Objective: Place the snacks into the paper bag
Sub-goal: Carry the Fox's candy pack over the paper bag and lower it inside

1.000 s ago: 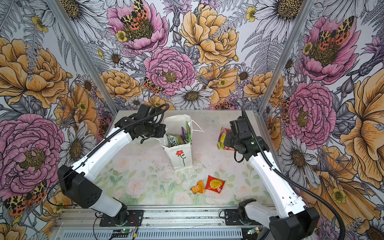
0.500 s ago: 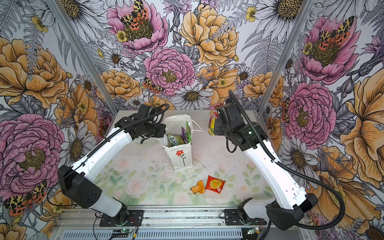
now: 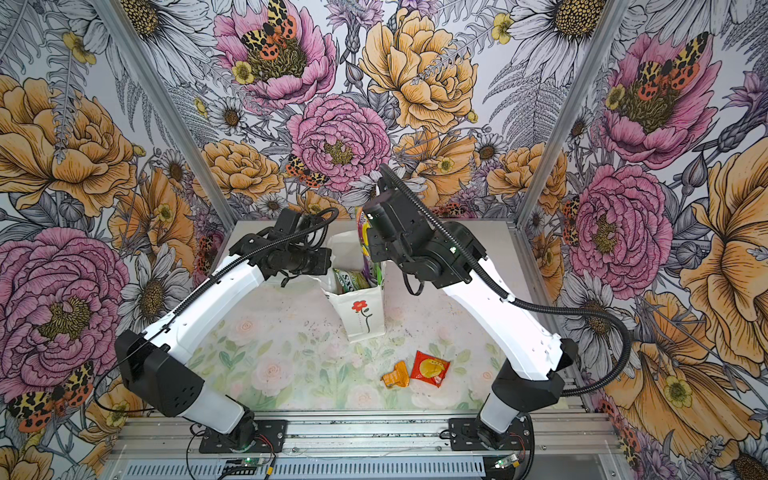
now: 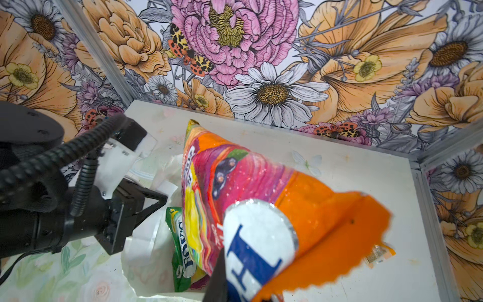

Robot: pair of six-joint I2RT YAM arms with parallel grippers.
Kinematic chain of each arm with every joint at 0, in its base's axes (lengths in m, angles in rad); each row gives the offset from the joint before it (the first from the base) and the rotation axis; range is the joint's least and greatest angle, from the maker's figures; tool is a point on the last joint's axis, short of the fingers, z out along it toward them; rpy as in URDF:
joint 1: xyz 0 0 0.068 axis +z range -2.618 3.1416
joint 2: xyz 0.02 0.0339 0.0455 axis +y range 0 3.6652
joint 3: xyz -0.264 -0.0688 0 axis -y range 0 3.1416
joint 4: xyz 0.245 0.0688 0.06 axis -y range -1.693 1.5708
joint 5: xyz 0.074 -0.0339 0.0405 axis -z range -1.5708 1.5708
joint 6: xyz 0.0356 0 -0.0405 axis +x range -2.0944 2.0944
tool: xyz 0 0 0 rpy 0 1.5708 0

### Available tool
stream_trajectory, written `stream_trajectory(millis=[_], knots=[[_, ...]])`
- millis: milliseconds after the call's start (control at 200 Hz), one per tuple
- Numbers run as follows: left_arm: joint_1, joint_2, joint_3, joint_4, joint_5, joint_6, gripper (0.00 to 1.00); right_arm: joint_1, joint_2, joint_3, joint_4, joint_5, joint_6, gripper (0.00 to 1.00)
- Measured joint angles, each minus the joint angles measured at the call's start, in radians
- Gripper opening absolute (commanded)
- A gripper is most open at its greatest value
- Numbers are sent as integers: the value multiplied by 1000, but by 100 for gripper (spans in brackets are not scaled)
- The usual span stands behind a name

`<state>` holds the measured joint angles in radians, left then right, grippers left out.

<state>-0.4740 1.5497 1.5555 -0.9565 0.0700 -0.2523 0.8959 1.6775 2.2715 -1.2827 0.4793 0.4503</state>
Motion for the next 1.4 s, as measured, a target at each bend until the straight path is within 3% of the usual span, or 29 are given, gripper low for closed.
stream_trajectory(millis=[450, 996, 1401], knots=[[-2, -4, 0, -3, -3, 2, 0, 16, 150, 39, -74, -32, -4, 0], [-3, -5, 0, -4, 1, 1, 0, 7, 253, 53, -102, -163, 21, 0], [-4, -13, -8, -4, 13, -2, 0, 0, 388, 221, -183, -219, 43, 0]])
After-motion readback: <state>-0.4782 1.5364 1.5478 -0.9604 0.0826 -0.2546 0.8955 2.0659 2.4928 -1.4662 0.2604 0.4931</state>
